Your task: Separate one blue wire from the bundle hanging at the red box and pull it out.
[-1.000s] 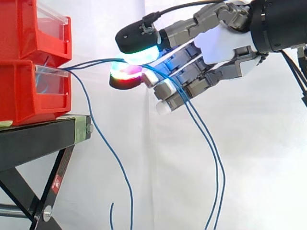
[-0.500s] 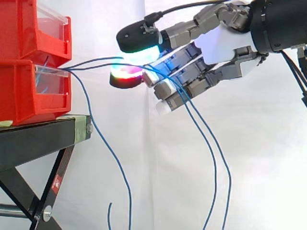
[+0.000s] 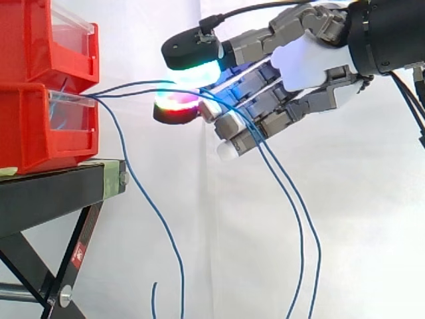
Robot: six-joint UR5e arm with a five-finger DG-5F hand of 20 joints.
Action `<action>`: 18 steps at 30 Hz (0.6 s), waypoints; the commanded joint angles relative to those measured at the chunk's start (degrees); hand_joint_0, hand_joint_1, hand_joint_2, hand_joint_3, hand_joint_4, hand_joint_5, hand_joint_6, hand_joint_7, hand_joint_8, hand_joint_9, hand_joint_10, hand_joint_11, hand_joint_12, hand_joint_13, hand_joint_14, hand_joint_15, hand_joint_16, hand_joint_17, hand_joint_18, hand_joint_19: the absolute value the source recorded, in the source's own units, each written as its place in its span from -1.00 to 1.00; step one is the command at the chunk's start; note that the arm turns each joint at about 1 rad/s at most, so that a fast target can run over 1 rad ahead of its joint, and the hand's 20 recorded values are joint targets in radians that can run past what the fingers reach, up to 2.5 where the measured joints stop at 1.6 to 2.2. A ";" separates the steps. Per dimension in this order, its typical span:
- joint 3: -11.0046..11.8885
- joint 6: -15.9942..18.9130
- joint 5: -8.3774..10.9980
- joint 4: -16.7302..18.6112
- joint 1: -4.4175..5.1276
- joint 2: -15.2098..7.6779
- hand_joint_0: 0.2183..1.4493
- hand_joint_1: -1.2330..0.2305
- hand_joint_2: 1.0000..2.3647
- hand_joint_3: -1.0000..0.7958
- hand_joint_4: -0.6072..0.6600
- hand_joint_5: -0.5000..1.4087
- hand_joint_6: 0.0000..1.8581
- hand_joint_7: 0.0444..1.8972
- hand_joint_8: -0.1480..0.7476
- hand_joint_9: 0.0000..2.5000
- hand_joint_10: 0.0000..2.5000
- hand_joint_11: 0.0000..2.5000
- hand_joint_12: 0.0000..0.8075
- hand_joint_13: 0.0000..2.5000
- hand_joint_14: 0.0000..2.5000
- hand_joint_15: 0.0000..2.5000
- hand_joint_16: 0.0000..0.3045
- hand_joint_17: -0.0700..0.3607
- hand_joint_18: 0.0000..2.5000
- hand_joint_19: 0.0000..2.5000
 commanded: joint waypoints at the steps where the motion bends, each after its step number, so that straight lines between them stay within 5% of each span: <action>1: 0.01 0.01 0.00 0.06 0.02 0.02 -0.27 -0.45 -0.98 -0.19 0.25 -0.71 -0.04 -0.18 -0.01 -0.27 -0.99 0.08 -0.09 -0.18 -0.99 0.15 -0.69 -0.18 -0.40 -0.58; 10: 0.01 0.01 -0.09 0.06 0.02 0.02 -0.29 -0.54 -0.98 -0.21 0.25 -0.72 -0.04 -0.17 -0.02 -0.30 -0.99 0.12 -0.09 -0.20 -0.99 0.16 -0.68 -0.17 -0.40 -0.58; 18: -0.07 0.01 -0.09 0.15 0.02 -0.07 -0.35 -0.39 -0.98 -0.23 0.24 -0.71 -0.04 -0.18 -0.02 -0.29 -0.99 0.09 -0.10 -0.20 -0.99 0.15 -0.69 -0.17 -0.41 -0.57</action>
